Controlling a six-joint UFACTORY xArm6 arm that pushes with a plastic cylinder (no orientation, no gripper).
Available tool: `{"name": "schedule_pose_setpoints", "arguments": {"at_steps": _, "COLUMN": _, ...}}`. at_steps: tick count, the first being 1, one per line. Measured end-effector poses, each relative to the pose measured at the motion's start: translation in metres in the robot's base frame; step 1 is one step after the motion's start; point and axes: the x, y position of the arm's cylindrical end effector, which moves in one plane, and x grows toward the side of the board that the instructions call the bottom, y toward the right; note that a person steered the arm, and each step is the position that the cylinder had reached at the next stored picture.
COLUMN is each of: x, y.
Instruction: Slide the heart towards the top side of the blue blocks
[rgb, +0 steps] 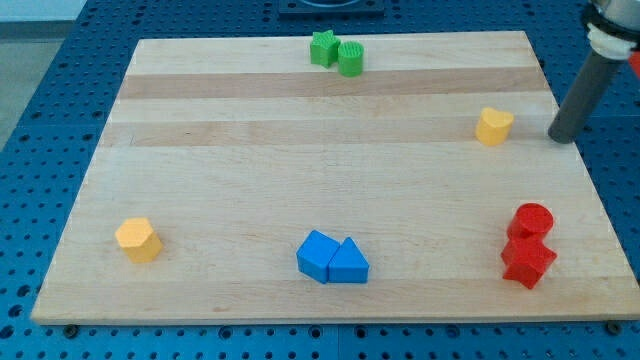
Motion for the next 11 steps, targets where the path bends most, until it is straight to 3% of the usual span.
{"name": "schedule_pose_setpoints", "arguments": {"at_steps": 6, "x": 0.0, "y": -0.208}}
{"name": "schedule_pose_setpoints", "arguments": {"at_steps": 9, "x": 0.044, "y": -0.214}}
{"name": "schedule_pose_setpoints", "arguments": {"at_steps": 11, "x": 0.061, "y": -0.178}}
